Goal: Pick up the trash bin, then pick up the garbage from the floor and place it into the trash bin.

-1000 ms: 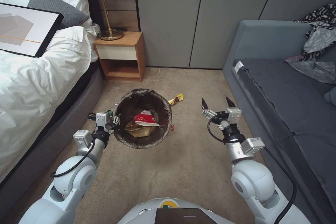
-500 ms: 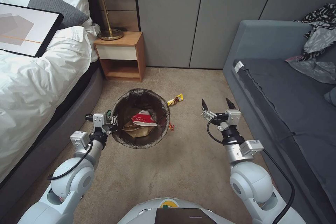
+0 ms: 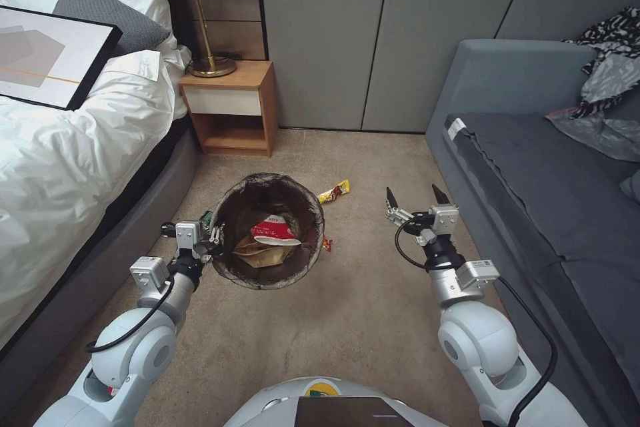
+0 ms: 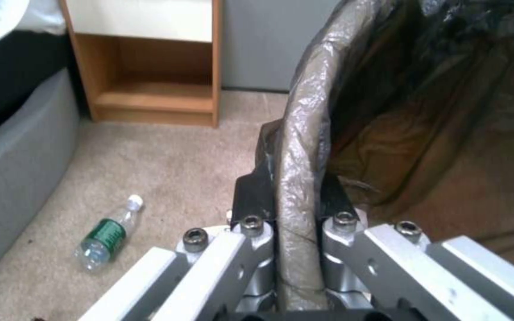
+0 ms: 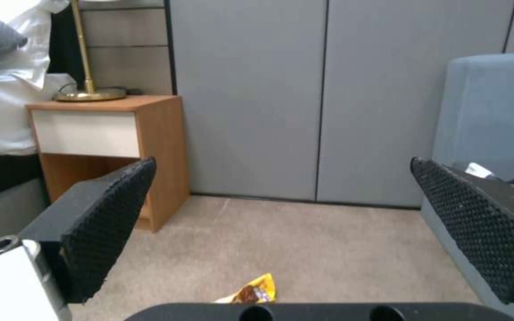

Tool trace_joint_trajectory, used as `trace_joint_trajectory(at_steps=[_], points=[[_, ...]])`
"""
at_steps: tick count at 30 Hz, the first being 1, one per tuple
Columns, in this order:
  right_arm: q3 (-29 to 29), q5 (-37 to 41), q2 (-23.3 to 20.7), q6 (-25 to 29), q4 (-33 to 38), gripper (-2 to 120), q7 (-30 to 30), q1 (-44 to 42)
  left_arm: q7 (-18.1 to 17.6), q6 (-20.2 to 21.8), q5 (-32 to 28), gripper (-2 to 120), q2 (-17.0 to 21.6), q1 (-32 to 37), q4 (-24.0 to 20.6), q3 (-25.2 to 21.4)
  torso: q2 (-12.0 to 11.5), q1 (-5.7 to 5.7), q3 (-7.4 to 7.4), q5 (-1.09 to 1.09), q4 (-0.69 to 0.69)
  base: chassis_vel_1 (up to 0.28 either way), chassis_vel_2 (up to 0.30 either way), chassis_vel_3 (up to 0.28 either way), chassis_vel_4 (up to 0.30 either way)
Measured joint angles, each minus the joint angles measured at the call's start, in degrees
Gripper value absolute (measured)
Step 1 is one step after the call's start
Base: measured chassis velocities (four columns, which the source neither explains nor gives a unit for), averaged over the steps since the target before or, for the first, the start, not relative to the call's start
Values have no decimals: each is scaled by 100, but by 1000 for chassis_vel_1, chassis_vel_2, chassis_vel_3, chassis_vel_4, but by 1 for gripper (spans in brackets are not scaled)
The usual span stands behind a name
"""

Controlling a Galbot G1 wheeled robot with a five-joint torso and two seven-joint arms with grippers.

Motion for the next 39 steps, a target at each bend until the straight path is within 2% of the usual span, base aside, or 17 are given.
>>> trace_joint_trajectory(at_steps=[12,30,39], points=[[-104,77,-177,25,-323,100,-14,376,-64,57,-197,4,133,358,-186,-97,0,0,0,-1,0,-153,146,149,-153],[-165,87,-171,77,-355,100,-9,355,-88,14,-151,4,52,425,-199,-218,0,1,1,0,-1,-185,186,179,-187],[-221,69,-250,79,-432,100,-10,345,-106,9,-145,4,21,445,-207,-224,0,0,-1,0,-1,-9,24,15,-12]])
